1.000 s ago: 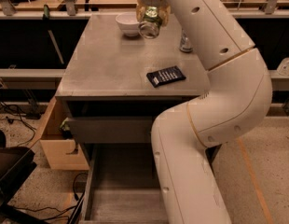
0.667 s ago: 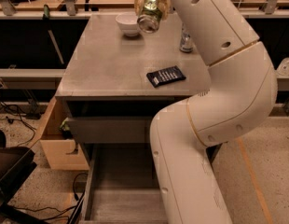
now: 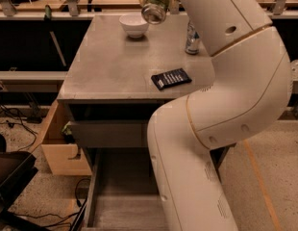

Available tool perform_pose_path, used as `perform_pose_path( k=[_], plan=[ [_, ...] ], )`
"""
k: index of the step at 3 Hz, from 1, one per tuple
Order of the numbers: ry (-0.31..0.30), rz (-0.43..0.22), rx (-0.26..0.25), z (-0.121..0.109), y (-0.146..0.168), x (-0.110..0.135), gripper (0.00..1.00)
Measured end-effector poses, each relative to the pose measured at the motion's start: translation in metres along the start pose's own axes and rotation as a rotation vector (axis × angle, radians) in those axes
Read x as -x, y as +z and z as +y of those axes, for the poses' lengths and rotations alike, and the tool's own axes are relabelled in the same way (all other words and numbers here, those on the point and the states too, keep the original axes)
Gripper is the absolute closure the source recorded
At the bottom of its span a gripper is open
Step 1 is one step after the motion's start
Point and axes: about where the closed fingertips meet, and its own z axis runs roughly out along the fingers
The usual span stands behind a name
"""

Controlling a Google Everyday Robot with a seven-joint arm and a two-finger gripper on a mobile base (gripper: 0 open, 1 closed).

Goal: Place green can upright

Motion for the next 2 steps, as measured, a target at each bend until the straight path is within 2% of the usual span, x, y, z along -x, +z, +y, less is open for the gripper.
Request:
perform_pose_path(
  k=[1,2],
  plan=[
    [-0.012,-0.011,-0.049,-0.009,-0.019,0.005,1.0],
    [0.008,0.005,-0.067,-0.037,-0.038,0.008,1.0]
  ],
)
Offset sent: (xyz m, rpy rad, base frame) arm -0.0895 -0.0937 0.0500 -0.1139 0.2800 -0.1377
